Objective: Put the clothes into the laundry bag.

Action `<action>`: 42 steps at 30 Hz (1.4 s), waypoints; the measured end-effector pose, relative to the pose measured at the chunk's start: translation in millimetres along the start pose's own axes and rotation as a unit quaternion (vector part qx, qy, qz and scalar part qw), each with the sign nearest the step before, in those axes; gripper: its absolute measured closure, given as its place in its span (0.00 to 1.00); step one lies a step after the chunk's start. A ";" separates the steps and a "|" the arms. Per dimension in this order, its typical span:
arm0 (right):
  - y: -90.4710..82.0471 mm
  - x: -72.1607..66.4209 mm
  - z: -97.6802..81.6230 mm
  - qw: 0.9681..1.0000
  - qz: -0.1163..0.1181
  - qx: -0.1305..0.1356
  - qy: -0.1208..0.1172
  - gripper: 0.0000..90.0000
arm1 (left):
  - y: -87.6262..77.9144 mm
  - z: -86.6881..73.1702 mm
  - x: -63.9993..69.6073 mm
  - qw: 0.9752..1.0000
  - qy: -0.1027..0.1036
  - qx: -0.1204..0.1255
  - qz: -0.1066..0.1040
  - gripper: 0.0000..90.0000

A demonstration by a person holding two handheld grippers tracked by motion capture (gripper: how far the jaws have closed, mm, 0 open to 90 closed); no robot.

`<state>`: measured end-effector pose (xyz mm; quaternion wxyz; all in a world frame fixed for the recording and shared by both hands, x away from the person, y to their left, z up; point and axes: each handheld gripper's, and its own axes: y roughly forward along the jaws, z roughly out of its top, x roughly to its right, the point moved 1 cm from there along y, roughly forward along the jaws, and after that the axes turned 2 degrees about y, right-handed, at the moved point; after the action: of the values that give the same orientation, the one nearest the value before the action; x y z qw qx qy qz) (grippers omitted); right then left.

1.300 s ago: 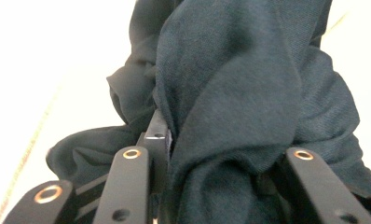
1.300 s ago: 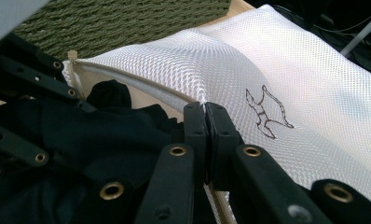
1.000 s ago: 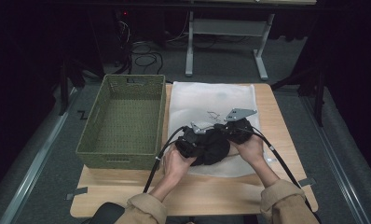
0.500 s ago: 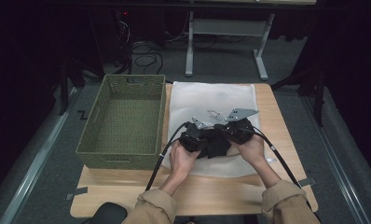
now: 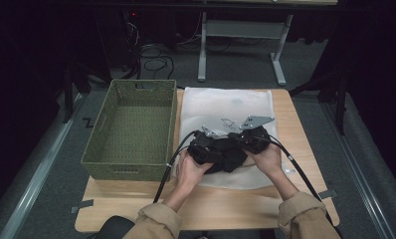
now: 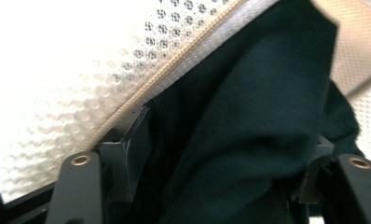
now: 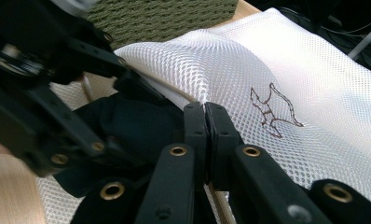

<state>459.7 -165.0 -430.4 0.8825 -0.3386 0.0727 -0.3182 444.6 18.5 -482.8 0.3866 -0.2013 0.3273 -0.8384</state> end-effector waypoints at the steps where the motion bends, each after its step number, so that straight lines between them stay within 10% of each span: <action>1: -0.1 0.0 0.0 1.000 -0.001 0.000 0.000 0.99 | -2.9 -1.0 0.6 1.000 0.000 0.003 -0.003 0.36; 13: 1.5 -0.5 -0.5 1.000 -0.003 -0.005 -0.004 0.99 | -18.2 -19.4 16.8 0.998 0.052 -0.046 -0.004 0.33; 22: 0.5 1.1 -0.3 1.000 -0.002 -0.006 -0.001 0.99 | 11.1 -31.1 13.2 0.995 0.034 -0.091 -0.033 0.43; 30: 1.6 -0.1 -0.7 1.000 -0.001 -0.007 0.002 0.99 | 16.9 -32.9 9.9 0.995 0.021 -0.081 -0.053 0.78; 42: 0.6 -1.2 -0.1 1.000 -0.001 -0.002 0.001 0.99 | 14.3 -17.5 6.1 0.995 -0.023 -0.048 -0.087 0.87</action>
<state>459.1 -163.9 -430.9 0.8814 -0.3398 0.0739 -0.3197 437.9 13.7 -504.7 0.3092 -0.2667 0.3394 -0.8474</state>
